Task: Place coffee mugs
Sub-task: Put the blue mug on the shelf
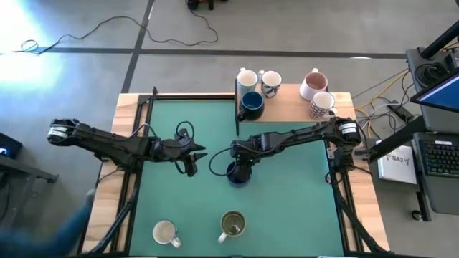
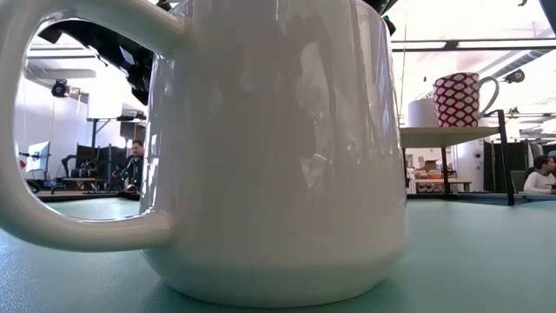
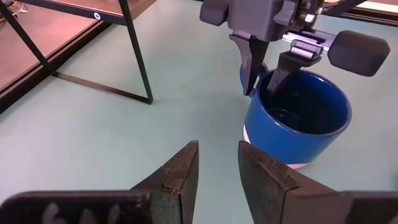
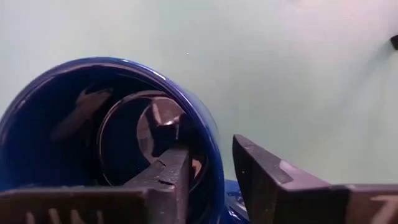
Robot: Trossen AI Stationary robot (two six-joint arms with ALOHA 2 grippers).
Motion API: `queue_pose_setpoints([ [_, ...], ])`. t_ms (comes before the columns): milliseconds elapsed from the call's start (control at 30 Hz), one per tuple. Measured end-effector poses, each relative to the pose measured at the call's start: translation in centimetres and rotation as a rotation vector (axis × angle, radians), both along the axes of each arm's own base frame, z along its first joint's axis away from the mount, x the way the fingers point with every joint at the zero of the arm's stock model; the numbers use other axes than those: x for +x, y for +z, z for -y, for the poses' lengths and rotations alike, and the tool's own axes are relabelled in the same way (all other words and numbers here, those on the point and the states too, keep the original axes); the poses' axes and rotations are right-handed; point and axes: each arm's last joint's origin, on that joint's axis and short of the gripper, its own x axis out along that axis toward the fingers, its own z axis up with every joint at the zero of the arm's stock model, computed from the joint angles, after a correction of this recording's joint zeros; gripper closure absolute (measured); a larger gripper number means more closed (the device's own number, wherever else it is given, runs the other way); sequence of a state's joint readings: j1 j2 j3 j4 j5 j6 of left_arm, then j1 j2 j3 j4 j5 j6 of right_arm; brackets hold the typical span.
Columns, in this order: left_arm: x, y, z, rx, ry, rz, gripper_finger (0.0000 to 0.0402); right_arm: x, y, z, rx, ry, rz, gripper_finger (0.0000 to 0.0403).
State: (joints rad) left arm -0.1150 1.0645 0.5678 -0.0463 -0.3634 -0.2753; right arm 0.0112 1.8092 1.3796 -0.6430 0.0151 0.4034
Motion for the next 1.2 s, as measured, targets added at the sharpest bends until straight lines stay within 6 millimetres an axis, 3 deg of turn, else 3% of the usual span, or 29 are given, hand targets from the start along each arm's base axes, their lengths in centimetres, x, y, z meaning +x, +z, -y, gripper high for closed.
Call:
queue_pose_setpoints([
  [200, 0.0, 0.0, 0.0, 0.0, 0.0, 0.0, 0.0306, 0.0, 0.0, 0.0, -0.016, 0.021, -0.006, 0.0378],
  [433, 0.0, 0.0, 0.0, 0.0, 0.0, 0.001, 0.0306, -0.4, 0.5, -0.2, 0.05, 0.072, -0.048, 0.0386],
  [767, 0.0, 0.1, 0.0, -0.003, 0.002, 0.004, 0.0306, -2.8, 6.4, -0.2, -0.006, 0.213, -0.131, 0.0388],
  [1200, 0.0, 0.0, 0.0, -0.01, 0.006, 0.006, 0.0306, -8.1, 13.1, 0.5, -0.153, 0.33, -0.087, 0.0389],
])
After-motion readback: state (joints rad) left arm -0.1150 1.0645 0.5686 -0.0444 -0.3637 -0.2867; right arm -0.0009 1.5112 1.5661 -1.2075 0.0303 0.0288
